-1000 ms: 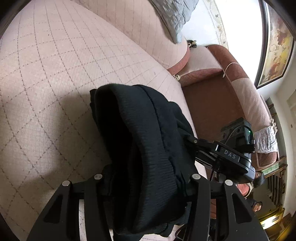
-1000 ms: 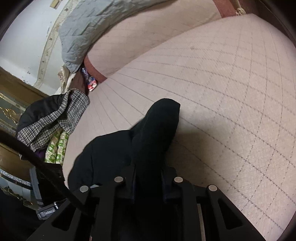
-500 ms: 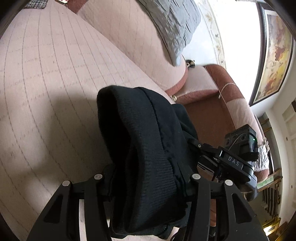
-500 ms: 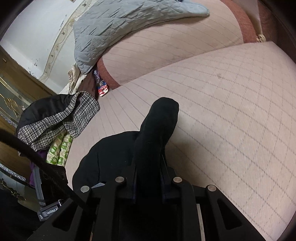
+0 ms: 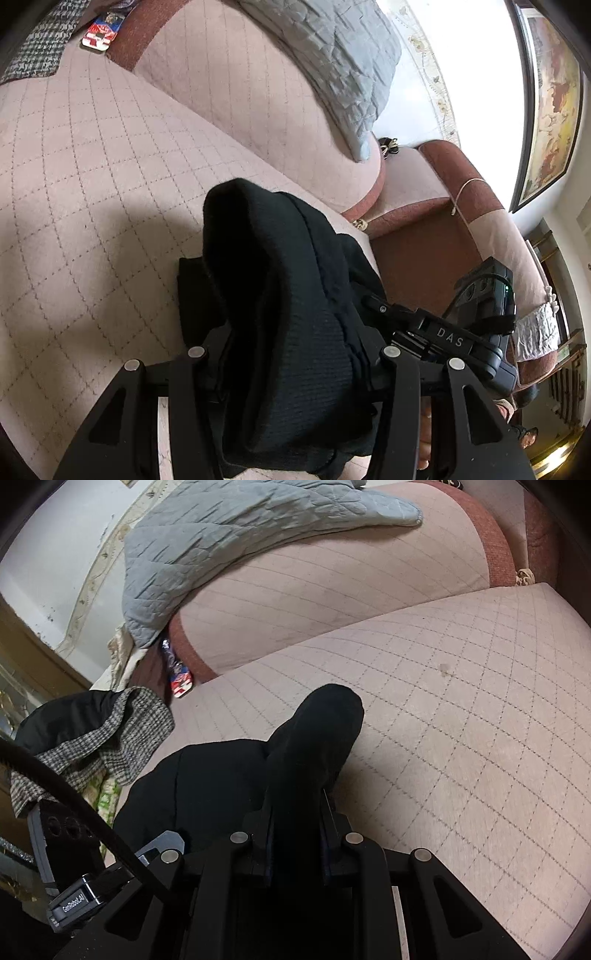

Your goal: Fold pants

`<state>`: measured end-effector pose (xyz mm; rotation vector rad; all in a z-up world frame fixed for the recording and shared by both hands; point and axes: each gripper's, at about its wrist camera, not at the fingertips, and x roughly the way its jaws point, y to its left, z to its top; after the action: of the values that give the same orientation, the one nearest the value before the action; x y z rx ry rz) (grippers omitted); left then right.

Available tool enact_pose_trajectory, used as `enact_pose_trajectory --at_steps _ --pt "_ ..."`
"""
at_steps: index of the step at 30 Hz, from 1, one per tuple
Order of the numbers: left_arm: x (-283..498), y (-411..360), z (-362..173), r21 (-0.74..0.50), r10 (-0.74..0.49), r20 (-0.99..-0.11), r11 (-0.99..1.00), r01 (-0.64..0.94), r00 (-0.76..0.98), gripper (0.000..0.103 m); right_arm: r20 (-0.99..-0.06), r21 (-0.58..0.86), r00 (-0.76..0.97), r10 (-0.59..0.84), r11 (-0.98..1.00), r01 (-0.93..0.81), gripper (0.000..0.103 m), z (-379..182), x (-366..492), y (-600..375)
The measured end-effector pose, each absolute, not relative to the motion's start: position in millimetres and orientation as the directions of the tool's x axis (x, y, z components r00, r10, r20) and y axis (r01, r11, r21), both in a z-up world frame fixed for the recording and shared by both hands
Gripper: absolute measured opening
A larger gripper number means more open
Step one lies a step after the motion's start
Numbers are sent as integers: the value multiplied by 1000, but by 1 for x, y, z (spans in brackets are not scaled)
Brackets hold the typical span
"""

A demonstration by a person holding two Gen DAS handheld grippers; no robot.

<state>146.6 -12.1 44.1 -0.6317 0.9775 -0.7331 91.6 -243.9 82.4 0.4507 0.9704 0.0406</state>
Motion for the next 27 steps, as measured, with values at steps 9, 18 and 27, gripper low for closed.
enact_pose_trajectory --at_steps 9,18,27 --pt "140 -42 6 -655 -697 -656 717 239 289 50 -857 261 509 78 918 299 31 41 90 -284" --pt "136 -7 28 -685 -682 -637 715 143 359 53 -771 350 632 77 880 320 42 85 46 -304" --pt "135 -52 46 -660 -682 -627 722 207 376 70 -753 479 611 246 841 251 24 71 35 -290"
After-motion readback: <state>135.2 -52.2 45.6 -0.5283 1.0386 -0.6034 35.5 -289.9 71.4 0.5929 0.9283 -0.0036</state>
